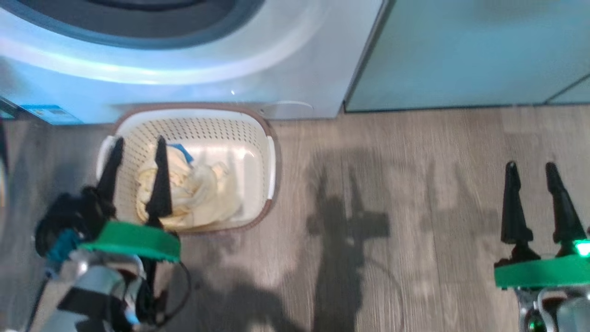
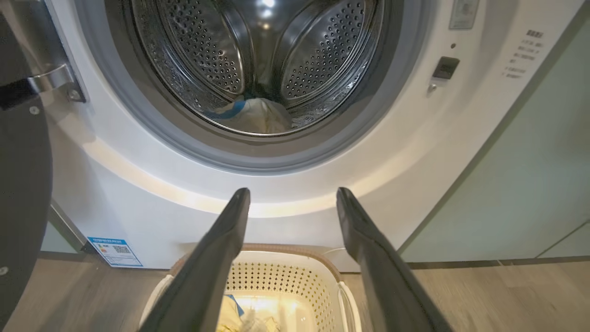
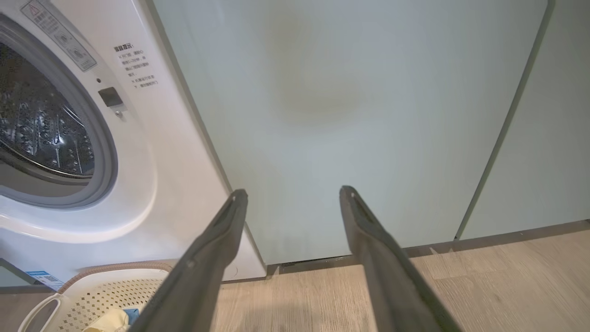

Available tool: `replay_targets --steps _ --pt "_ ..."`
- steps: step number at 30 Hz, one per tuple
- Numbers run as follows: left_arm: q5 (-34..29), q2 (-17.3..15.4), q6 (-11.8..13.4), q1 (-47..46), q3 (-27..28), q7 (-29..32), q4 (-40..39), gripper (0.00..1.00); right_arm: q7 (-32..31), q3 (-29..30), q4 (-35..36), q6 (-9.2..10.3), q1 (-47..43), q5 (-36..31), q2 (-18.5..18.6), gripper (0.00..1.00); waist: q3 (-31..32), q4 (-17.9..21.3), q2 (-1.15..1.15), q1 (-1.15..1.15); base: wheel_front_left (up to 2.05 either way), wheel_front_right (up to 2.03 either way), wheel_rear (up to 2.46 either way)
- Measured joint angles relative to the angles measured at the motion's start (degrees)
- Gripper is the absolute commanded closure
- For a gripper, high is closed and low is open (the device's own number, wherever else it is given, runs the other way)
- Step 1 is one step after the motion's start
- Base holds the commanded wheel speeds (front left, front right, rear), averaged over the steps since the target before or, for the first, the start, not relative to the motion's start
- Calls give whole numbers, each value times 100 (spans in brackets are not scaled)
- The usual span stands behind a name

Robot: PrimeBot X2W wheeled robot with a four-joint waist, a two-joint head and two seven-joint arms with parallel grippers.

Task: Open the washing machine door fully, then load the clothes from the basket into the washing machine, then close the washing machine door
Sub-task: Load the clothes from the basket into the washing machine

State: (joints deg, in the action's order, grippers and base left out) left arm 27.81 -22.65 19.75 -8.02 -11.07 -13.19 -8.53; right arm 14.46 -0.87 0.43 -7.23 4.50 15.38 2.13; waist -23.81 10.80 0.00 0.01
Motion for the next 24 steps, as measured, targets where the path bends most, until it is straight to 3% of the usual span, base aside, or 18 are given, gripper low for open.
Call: replay_targets --steps 11,24 --pt "-168 479 -103 758 -225 -120 134 0 0 -116 -197 0 -582 -187 0 0 931 -377 0 0 0 0 0" --pt "-404 772 -407 1178 -164 -121 288 0 -1 -267 -269 0 -973 -185 0 0 1572 -530 0 0 0 0 0"
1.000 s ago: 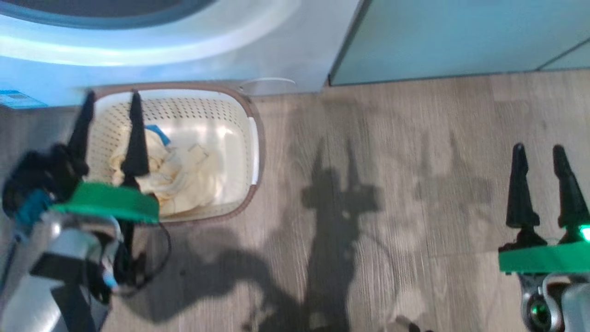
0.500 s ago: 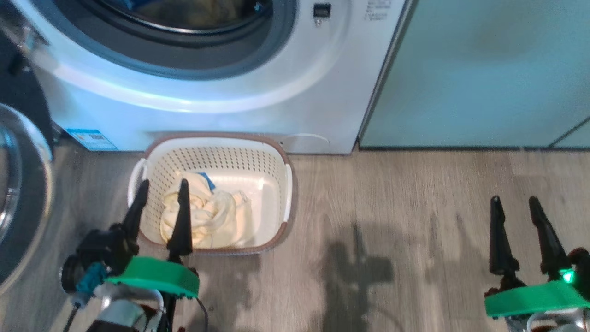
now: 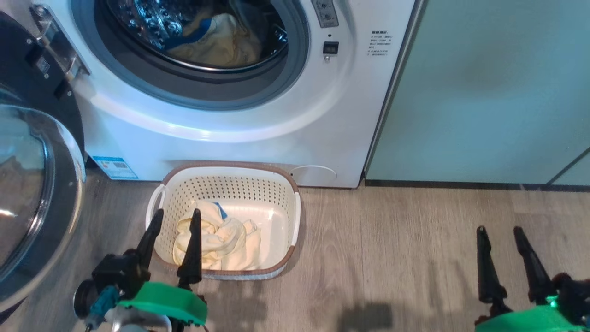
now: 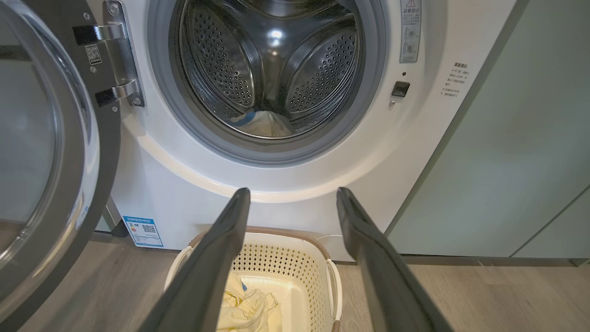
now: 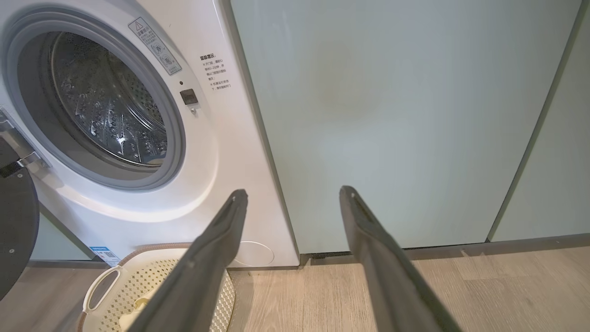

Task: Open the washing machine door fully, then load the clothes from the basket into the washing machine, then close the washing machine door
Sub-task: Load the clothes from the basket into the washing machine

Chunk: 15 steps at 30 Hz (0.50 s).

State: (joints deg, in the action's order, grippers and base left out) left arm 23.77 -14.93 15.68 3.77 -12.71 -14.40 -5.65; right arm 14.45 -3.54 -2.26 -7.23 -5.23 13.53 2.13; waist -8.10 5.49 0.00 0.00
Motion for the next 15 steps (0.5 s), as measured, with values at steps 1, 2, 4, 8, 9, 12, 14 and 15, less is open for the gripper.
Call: replay_targets --steps 1,2,4,8,9,12,14,15 --pt "0 13 -47 14 23 0 22 0 0 -14 -1 0 -41 0 0 0 35 0 0 0 0 0 0" --pt "0 29 -49 40 58 0 29 0 0 -21 -16 0 -79 0 0 0 67 1 0 0 0 0 0" --pt "-16 63 -97 105 127 0 57 0 0 -33 -44 0 -143 2 0 0 131 9 0 0 0 0 0" --pt "-57 135 -168 175 155 0 91 0 0 -44 -75 0 -162 9 0 0 243 19 0 0 0 0 0" --pt "-58 153 -194 185 157 0 96 0 0 -44 -75 0 -162 9 0 0 260 17 0 0 0 0 0" --pt "-66 188 -227 186 177 0 122 0 0 -43 -81 0 -162 9 0 0 319 8 0 0 0 0 0" --pt "-110 212 -255 190 186 0 144 0 0 -41 -85 0 -163 9 0 0 348 -5 0 0 0 0 0" --pt "-112 231 -281 192 190 0 157 0 0 -41 -85 0 -163 9 0 0 357 -10 0 0 0 0 0"
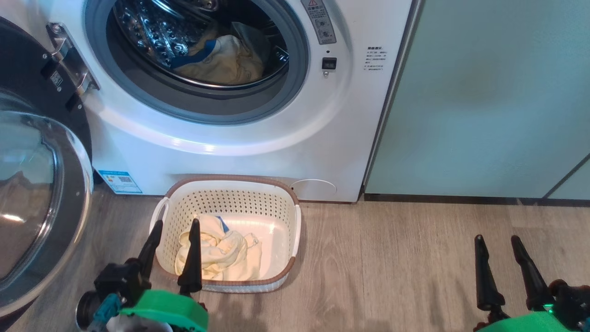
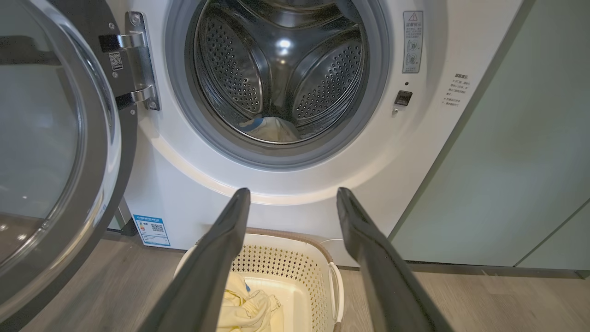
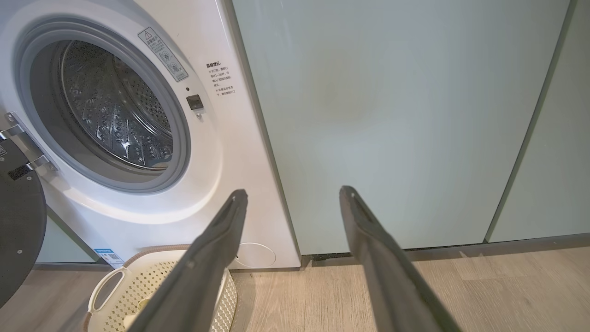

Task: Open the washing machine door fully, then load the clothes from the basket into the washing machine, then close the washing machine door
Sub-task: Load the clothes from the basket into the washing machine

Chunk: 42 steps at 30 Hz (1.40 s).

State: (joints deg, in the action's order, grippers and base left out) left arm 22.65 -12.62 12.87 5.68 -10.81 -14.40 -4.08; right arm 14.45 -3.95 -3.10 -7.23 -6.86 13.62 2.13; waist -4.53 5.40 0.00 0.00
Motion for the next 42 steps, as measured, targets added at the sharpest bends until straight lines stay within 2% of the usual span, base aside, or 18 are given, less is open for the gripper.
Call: replay_targets --steps 25,31,42 --pt "-151 119 -268 -15 123 1 391 0 0 -18 7 0 -1 0 0 0 -47 58 0 0 0 0 0" --pt "-144 112 -412 -397 71 27 838 0 0 -35 37 0 16 0 0 0 -241 102 0 -1 0 0 0" --pt "-36 122 -876 -1555 -125 78 2408 0 0 -34 157 0 269 1 -1 0 -846 266 0 -1 0 0 0"
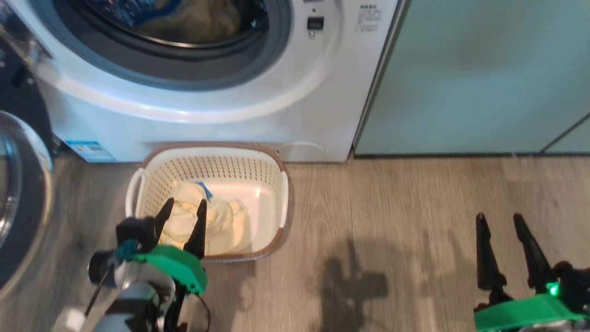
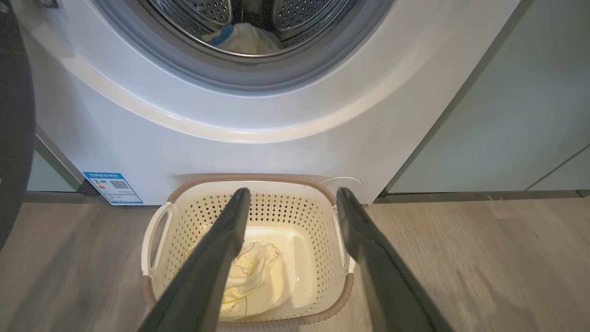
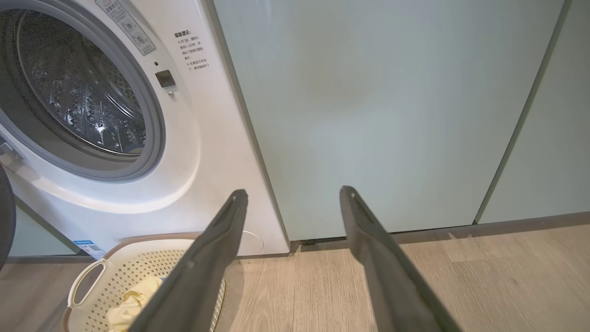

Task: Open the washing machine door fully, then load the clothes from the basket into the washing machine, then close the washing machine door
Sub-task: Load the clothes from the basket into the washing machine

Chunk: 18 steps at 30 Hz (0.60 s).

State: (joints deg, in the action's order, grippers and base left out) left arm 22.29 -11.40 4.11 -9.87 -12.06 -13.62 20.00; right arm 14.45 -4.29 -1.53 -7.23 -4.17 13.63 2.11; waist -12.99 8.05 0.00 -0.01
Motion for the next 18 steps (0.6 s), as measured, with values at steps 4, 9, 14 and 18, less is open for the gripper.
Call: replay_targets --steps 4,9,14,18 --pt "20 9 -147 -514 -82 58 672 0 0 -5 49 0 208 53 1 0 -333 82 0 0 0 0 0" --pt "44 0 -321 -1151 -107 105 1492 0 0 -42 126 0 449 160 1 0 -818 203 0 -1 0 0 0" --pt "58 -59 -506 -1835 -111 152 2187 0 0 -147 227 0 825 281 1 0 -1379 340 0 -1 0 0 0" --pt "69 -191 -656 -2259 -101 151 2706 0 0 -199 268 0 1106 427 1 0 -1831 502 0 -1 0 0 0"
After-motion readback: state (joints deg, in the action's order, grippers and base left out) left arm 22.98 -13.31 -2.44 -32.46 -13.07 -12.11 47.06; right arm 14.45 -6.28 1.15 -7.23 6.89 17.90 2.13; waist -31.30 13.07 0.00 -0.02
